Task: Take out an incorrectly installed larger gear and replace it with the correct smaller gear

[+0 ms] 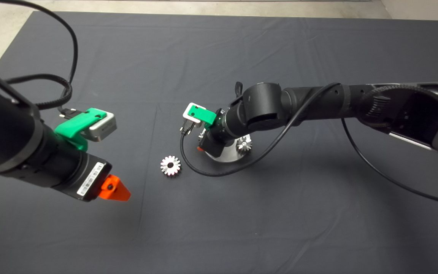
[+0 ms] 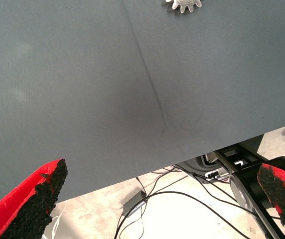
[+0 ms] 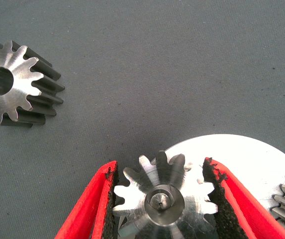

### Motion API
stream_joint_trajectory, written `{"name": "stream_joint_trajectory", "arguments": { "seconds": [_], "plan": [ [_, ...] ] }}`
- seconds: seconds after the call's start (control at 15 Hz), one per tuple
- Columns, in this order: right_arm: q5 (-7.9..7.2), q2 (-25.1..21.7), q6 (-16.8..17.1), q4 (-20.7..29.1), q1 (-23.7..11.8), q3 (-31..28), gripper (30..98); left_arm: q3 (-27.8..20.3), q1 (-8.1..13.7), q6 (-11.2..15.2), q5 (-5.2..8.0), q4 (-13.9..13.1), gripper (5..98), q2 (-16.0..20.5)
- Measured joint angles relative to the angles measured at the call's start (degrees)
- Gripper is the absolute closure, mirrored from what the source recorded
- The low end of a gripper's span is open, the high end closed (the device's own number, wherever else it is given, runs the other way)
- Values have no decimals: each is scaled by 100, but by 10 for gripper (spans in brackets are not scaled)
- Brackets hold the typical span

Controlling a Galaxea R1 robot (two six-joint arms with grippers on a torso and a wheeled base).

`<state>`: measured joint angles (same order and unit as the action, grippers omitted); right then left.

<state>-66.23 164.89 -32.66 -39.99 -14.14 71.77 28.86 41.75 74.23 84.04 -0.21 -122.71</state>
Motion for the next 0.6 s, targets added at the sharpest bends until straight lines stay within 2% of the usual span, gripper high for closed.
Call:
{"name": "stream_joint_trajectory", "arguments": {
  "seconds": [0.6],
  "plan": [
    [20, -63, 0, -4, 0, -57, 869, 0, 0, 0, 0, 0, 53, 0]
  ]
}}
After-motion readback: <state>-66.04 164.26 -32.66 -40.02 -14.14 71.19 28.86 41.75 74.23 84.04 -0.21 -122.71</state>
